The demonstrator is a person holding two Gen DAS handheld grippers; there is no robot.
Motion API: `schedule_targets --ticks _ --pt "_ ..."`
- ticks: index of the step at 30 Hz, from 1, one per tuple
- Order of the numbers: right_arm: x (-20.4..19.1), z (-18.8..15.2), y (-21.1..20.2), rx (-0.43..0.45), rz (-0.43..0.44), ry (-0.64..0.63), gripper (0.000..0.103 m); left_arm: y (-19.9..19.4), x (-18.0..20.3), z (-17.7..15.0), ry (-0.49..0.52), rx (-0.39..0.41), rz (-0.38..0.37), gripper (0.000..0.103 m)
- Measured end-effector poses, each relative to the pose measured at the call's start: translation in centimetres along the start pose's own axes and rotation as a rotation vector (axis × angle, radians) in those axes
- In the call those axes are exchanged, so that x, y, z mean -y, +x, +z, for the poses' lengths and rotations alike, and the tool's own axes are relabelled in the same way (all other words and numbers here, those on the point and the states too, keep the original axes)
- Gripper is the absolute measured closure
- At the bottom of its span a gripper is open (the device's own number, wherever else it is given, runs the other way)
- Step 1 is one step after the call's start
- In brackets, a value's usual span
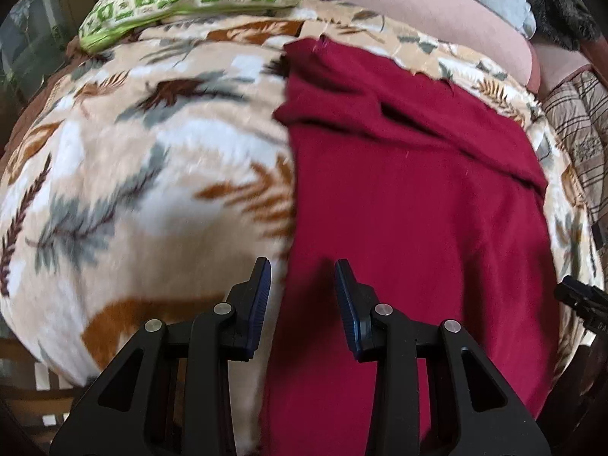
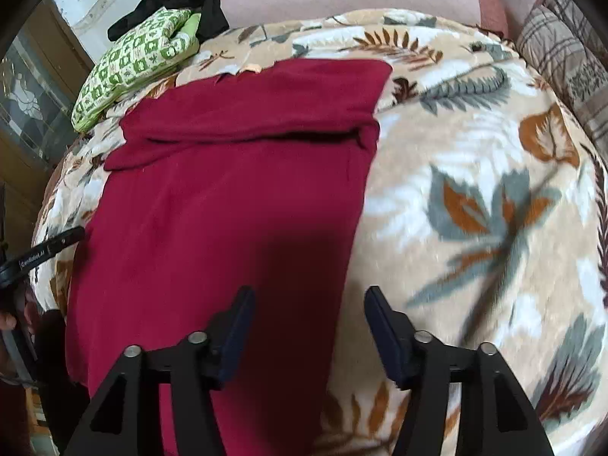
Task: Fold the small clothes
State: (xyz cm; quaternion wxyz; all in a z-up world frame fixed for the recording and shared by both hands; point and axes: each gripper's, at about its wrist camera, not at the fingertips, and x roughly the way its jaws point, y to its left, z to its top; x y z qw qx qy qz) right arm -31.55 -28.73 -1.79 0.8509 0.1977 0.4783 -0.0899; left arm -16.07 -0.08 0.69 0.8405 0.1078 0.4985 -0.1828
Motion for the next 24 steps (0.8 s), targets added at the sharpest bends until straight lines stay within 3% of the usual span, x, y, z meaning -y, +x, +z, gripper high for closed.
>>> schedule_targets --ticks 4,10,18,24 --pt "0.4 -0.9 0.9 -0.029 -0.018 0.028 0.040 -0.6 0.0 -1.2 0.006 0.010 0.032 0.069" --pt "-0.3 -1.6 0.4 -0.028 -0.001 0.022 0.040 -1.5 -0.1 -2.3 0.018 0.008 0.008 0.069" --pt "-0.9 -4.3 -0.6 -0.082 0.049 -0.017 0.039 -1.2 -2.8 -4.4 -0.037 -0.118 -0.094 0.069" --pt "-1.4 -6.2 -1.1 -0.119 0.072 -0.042 0.038 -1.3 -3.4 -5.4 -0.049 -0.145 -0.137 0.069"
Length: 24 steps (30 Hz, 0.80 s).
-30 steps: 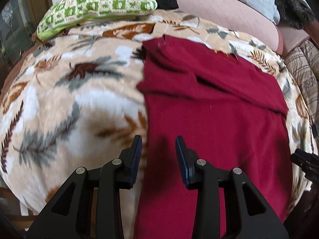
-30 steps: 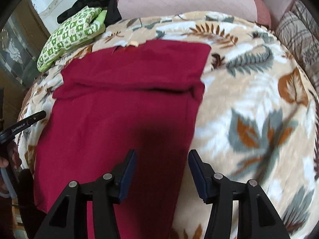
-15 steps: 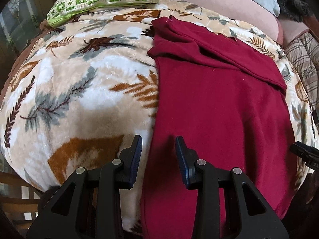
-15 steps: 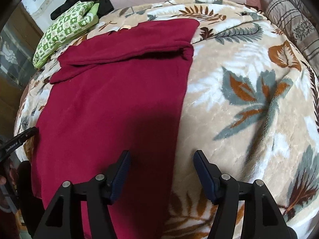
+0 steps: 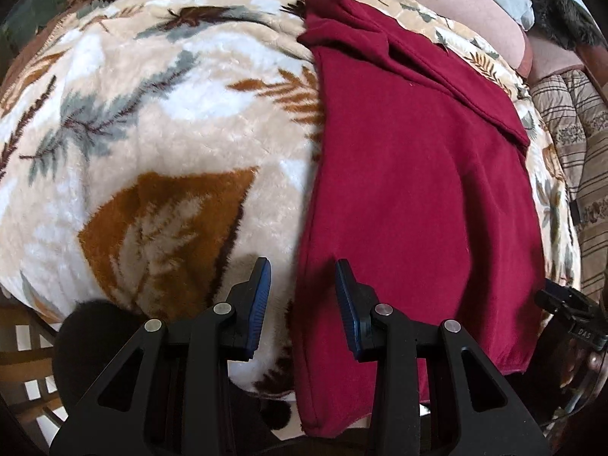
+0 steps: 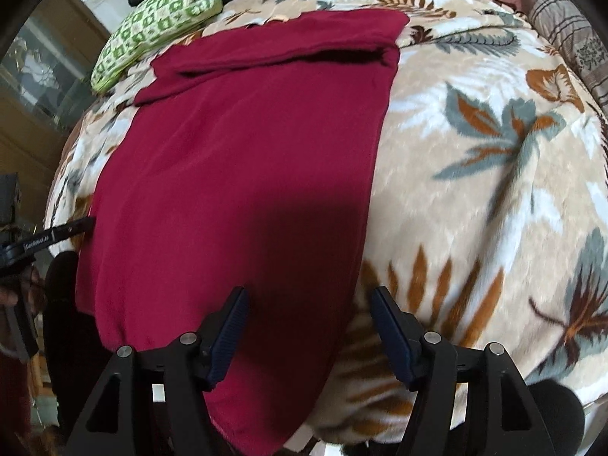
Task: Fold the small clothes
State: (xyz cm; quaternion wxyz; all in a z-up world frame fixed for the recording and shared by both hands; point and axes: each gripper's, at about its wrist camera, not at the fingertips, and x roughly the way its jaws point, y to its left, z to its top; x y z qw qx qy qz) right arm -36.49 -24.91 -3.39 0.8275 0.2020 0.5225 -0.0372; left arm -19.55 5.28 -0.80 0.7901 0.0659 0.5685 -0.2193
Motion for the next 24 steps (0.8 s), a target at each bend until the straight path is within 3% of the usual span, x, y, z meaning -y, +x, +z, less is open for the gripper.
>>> schedule_targets --ticks 14,24 --pt "0.6 -1.4 -0.4 -0.040 0.051 0.049 0.036 0.3 0.3 -0.6 -0.003 -0.103 -0.165 0.069" --pt "-0.2 -4.2 -0.1 -0.078 0.139 0.086 0.035 0.6 0.0 -2.3 0.016 -0.152 -0.180 0.069"
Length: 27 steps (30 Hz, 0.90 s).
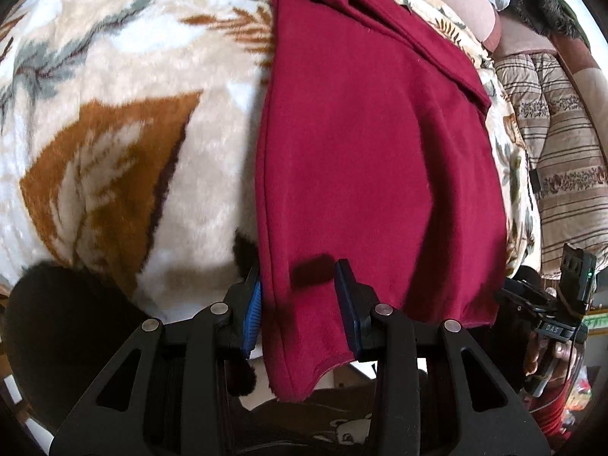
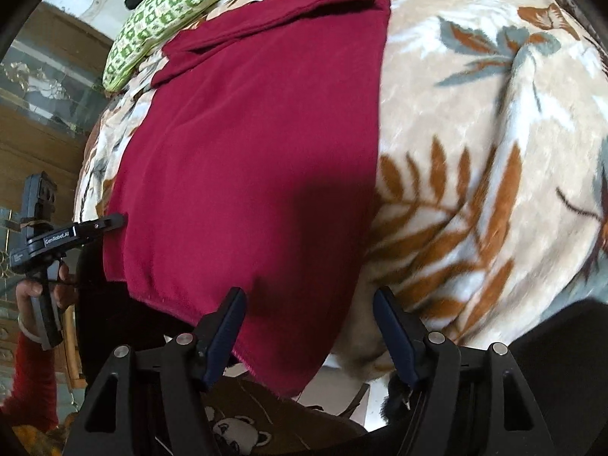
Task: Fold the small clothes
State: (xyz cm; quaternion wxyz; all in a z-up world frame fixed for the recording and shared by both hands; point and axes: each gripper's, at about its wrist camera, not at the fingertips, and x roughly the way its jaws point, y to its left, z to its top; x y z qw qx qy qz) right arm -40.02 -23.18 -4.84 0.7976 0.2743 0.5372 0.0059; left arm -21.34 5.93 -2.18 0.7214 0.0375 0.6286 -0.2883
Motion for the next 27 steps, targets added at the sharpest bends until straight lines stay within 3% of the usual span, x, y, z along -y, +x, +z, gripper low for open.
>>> schedule_targets --ticks 14,17,22,27 --pt "-1.1 -0.6 1.2 -0.026 0.017 -0.051 0.037 0.9 1.1 -1.1 0.100 0.034 0.098 0.069" --pt "-1.2 -0.7 1.0 -0.024 0.003 -0.064 0.044 0.9 1.3 -1.3 0.111 0.042 0.113 0.069" --pt "-1.0 -0.8 0.8 -0.012 -0.011 -0.070 0.067 1.0 1.8 -1.4 0.122 0.051 0.128 0.069" --pt "-1.2 -1.0 0.6 -0.011 -0.008 -0.096 0.080 1.0 1.8 -1.4 0.123 0.053 0.130 0.069"
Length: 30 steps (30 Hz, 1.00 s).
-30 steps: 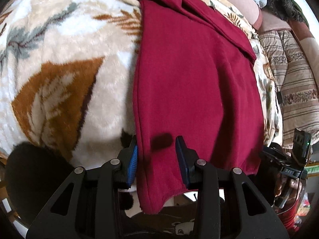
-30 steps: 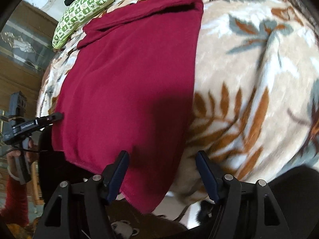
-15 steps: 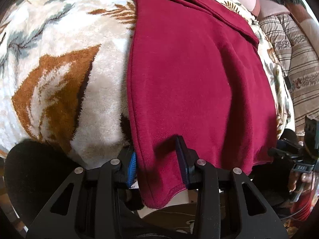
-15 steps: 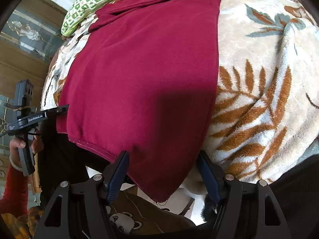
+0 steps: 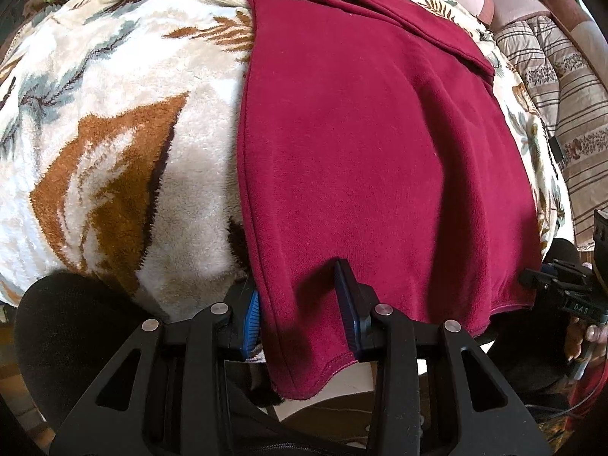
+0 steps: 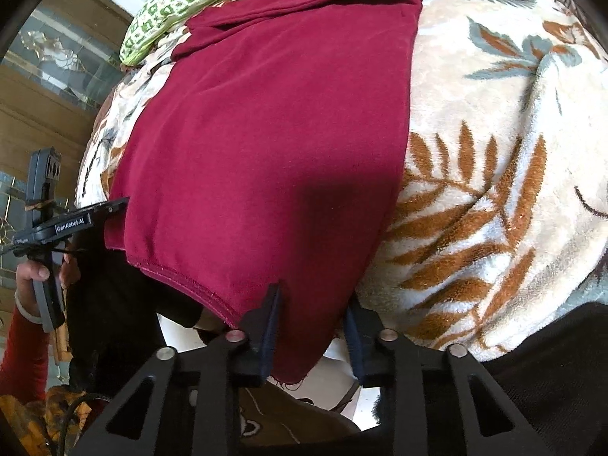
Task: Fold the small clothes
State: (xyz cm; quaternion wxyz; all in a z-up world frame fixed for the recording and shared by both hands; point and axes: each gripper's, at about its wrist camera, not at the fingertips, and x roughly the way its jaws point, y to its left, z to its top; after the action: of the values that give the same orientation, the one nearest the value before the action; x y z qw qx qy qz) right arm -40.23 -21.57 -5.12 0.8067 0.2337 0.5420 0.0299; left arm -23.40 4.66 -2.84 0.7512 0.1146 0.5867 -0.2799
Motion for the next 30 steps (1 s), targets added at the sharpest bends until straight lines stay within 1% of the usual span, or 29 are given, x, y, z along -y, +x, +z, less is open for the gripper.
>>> schedule_targets --ticks 1,6,8,14,17,19,20,21,23,25,26,27,30 --pt "-0.2 0.0 0.0 -0.002 0.004 -0.010 0.083 0.0 0.0 0.0 0.002 0.001 0.001 0.069" --pt "-0.6 0.0 0.0 -0.003 0.012 -0.029 0.085 0.0 0.3 -0.1 0.018 0.002 0.011 0.069" --pt "-0.7 0.1 -0.1 0.002 0.029 -0.031 0.090 0.1 0.5 -0.1 0.025 0.001 0.015 0.069" --pt "-1.3 0.9 -1.6 0.037 0.086 -0.052 0.092 0.1 0.8 0.0 0.035 0.002 0.023 0.069" --pt "-1.6 1.3 -1.9 0.051 0.094 -0.058 0.093 0.1 0.9 0.0 0.040 0.006 0.029 0.069" --pt "-1.7 1.6 -2.1 0.062 0.105 -0.058 0.093 0.0 0.8 0.1 0.044 0.007 0.027 0.073" --pt "-1.7 1.9 -2.3 0.070 0.116 -0.054 0.093 -0.1 0.8 0.3 0.049 0.007 0.027 0.076" --pt "-1.7 2.3 -2.6 0.085 0.132 -0.046 0.093 -0.4 0.6 0.5 0.050 0.010 0.022 0.081" --pt "-1.6 3.0 -3.3 0.120 0.160 -0.032 0.093 -1.0 0.0 1.1 0.041 0.022 0.008 0.084" --pt "-1.5 4.1 -4.2 0.164 0.185 -0.022 0.094 -2.0 -0.8 2.2 0.026 0.051 0.001 0.085" --pt "-1.5 4.6 -4.5 0.182 0.190 -0.020 0.094 -2.5 -1.3 2.9 0.013 0.065 -0.008 0.087" --pt "-1.5 5.4 -4.9 0.204 0.191 -0.019 0.094 -2.9 -1.7 3.7 -0.002 0.075 -0.023 0.089" --pt "-1.2 8.1 -5.6 0.263 0.200 0.006 0.094 -3.4 -2.4 6.3 -0.046 0.094 -0.068 0.089"
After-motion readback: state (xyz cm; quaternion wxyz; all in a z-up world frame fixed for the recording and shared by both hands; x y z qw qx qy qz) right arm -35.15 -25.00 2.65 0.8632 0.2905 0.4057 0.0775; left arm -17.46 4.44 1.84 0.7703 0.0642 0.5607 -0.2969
